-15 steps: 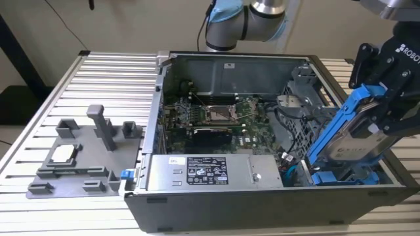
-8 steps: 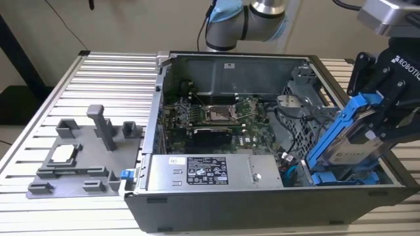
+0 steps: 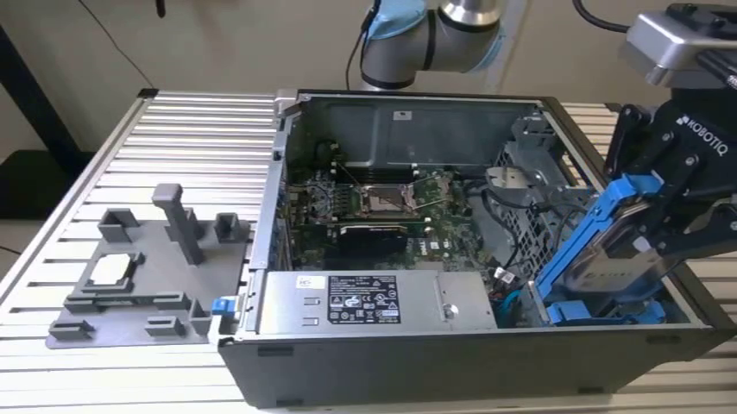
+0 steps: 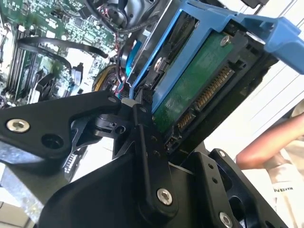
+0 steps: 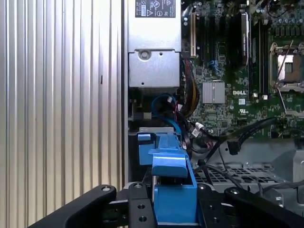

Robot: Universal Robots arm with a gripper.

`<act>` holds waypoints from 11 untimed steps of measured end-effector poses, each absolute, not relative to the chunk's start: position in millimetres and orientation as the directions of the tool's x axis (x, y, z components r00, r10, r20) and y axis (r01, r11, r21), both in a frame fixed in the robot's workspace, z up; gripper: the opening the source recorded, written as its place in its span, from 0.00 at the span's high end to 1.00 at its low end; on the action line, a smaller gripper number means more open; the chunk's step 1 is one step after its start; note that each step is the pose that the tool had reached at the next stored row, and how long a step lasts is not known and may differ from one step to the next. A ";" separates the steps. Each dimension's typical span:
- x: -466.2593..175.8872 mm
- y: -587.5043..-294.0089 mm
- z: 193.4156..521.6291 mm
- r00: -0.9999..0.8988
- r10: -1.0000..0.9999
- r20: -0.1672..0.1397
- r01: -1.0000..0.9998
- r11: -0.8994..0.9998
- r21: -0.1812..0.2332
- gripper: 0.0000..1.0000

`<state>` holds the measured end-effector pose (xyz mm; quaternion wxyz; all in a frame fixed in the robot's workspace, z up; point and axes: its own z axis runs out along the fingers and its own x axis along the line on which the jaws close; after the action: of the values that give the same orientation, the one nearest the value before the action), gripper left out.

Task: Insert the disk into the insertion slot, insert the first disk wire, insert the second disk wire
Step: 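Insert the disk into the insertion slot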

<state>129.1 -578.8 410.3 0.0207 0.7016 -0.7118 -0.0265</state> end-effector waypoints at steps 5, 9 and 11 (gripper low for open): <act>130.3 -578.3 404.1 -0.015 -1.000 -0.012 -0.998 0.014 0.067 0.67; 130.4 -578.2 396.7 -0.015 -1.000 -0.012 -0.998 0.014 0.067 0.67; 130.4 -578.2 393.2 -0.015 -1.000 -0.012 -0.998 0.014 0.067 0.67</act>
<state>130.4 -578.2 393.2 0.0191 0.7017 -0.7117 -0.0281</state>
